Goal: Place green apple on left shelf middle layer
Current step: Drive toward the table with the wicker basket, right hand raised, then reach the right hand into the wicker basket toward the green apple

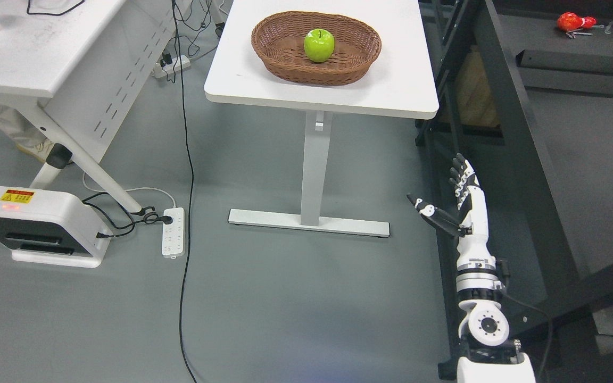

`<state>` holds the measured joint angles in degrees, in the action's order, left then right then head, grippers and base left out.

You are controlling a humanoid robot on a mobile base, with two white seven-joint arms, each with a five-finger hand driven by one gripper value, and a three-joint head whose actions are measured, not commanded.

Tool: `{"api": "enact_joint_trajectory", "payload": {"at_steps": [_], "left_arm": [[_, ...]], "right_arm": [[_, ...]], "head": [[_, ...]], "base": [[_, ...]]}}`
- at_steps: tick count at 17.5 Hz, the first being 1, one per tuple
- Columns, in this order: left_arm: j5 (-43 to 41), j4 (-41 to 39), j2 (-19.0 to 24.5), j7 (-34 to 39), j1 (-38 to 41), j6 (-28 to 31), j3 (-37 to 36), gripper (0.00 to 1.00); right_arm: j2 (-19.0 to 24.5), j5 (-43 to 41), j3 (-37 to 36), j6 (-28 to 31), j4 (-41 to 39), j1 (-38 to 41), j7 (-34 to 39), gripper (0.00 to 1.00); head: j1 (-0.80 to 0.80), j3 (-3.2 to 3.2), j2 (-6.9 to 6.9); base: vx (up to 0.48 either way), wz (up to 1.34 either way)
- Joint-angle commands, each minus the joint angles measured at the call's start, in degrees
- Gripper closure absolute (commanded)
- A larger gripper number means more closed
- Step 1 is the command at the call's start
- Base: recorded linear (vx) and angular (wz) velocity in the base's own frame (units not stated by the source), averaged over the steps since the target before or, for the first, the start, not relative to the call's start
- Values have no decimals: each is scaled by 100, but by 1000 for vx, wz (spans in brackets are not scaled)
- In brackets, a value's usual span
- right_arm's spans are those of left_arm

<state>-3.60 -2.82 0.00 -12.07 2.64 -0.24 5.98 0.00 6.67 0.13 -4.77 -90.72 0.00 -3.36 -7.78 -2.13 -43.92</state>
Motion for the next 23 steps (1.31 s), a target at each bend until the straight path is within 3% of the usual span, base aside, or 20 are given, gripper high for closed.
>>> {"api": "enact_joint_trajectory", "payload": {"at_steps": [1,7,9,12,13,15,18,20,23], "left_arm": [[0,0,100,3,0,-2,0,0],[0,0,100,3,0,-2,0,0],[0,0,100,3,0,-2,0,0],[0,0,100,3,0,-2,0,0],[0,0,100,3,0,-2,0,0],[0,0,100,3,0,-2,0,0],[0,0,100,3,0,-2,0,0],[0,0,100,3,0,-2,0,0],[0,0,100,3,0,-2,0,0]], "right_arm": [[-100,1,-22,20,-122,70,2,0],[-100,-8,-74,72,-104,61,46,0],[-100,358,-5,81,-95,-17,19,0],[-631,4927,355,107,-104,-351,-164,0],[-685,5480,374,168,-113,-386,-148,0],[-887,5337,374,178,-252,-387,44,0],[-888,5178,383,73,-446,-413,326,0],[-888,5134,374,-322,-570,-413,362,0],[-896,5116,383,-332,-570,-466,371,0]], "head": [[0,0,0],[0,0,0],[0,0,0],[0,0,0],[0,0,0],[0,0,0],[0,0,0],[0,0,0],[0,0,0]], "base": [[4,14],[0,0],[0,0],[0,0],[0,0],[0,-11],[20,42],[52,99],[108,150]]}}
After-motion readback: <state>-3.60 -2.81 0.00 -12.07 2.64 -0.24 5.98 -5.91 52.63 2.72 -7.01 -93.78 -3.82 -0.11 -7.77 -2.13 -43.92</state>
